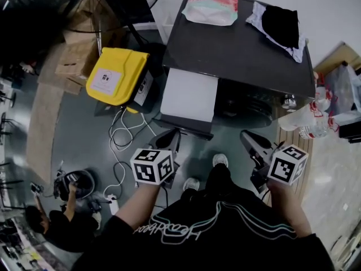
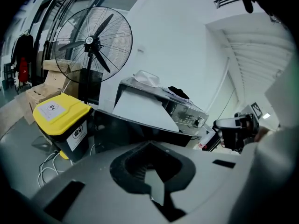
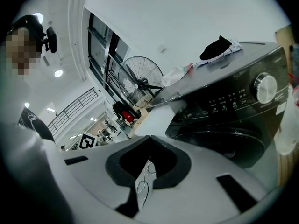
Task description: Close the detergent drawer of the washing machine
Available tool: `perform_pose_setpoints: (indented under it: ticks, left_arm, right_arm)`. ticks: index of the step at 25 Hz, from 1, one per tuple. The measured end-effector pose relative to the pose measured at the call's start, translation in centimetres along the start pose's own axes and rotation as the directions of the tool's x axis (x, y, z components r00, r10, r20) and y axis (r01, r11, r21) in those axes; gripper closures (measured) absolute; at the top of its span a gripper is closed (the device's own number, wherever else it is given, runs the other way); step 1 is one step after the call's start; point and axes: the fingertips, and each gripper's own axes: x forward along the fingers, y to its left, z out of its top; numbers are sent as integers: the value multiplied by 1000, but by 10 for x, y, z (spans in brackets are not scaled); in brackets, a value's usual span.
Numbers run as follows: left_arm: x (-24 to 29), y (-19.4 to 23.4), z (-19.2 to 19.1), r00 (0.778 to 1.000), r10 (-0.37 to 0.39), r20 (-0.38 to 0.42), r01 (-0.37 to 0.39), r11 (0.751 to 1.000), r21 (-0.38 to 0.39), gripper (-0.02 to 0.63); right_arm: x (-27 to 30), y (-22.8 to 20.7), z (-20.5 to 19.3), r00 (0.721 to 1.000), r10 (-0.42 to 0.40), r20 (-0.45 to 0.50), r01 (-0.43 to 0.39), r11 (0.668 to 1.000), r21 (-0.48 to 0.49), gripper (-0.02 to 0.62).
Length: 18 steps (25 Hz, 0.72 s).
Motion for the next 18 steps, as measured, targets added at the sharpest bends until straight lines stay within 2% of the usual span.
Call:
perform_pose_setpoints:
  ticks: [18]
  left_arm:
    - [29, 6, 25, 999, 39, 1, -39, 999, -15, 584]
  right_arm:
    - [12, -25, 30, 1000, 16, -10, -16, 1000, -6, 568]
